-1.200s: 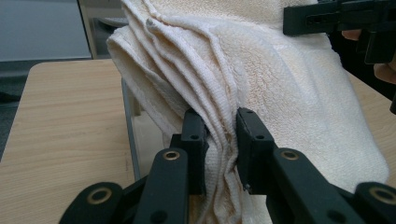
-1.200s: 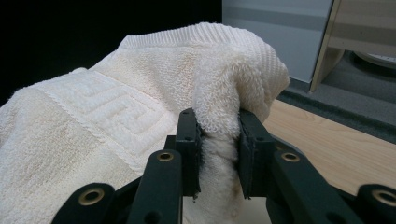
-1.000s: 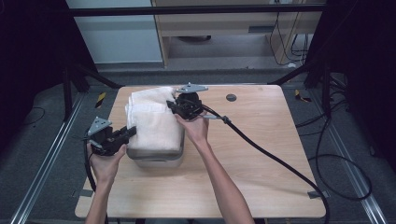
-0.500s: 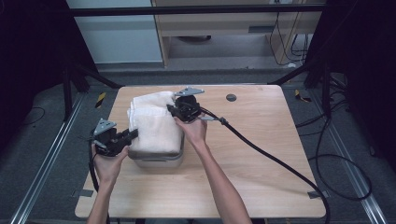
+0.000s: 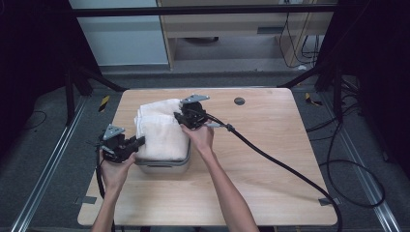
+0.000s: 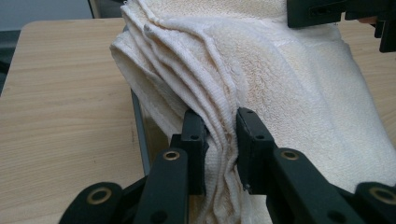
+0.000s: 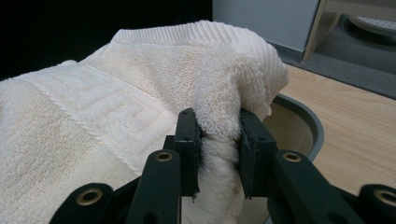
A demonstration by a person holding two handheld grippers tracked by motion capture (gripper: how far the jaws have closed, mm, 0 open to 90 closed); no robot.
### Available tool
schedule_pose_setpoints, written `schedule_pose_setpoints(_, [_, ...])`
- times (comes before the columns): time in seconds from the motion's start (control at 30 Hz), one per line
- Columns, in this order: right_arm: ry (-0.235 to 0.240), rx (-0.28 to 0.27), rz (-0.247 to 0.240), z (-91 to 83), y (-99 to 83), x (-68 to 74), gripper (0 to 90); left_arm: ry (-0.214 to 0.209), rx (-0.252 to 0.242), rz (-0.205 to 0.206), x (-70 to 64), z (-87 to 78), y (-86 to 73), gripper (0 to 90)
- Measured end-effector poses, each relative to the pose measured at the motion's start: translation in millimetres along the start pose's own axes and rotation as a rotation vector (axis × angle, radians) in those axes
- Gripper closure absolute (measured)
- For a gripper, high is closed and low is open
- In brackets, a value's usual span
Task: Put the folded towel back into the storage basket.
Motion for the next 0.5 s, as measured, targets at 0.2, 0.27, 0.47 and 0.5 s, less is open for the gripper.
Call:
schedule_pose_setpoints(0.2, [-0.004,0.026,0.007,5.4,-7.9,-2.9,71.6,0.003,0.031,0.014,-1.0,6.3,-4.1,74.3])
schedule_pose_setpoints(0.27, [-0.01,0.04,0.004,7.2,-10.2,-3.4,71.4,0.006,0.039,0.014,-1.1,8.4,-5.6,74.2])
schedule_pose_setpoints(0.47, [-0.016,0.059,-0.003,12.6,-16.0,-3.6,71.1,0.012,0.059,0.018,-0.6,12.2,-8.9,74.2])
schedule_pose_setpoints(0.5, [-0.017,0.062,-0.003,13.5,-16.9,-3.6,71.0,0.016,0.067,0.022,-0.9,13.7,-9.9,74.2])
Point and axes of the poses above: each handheld gripper's, and its own axes: z roughly forward along the jaws, y roughly out of its top, x roughly to its left, the point moved 2 cm from there along z, roughly forward along the jaws, and after that the axes turned 3 degrees about y, right-handed, at the moved point
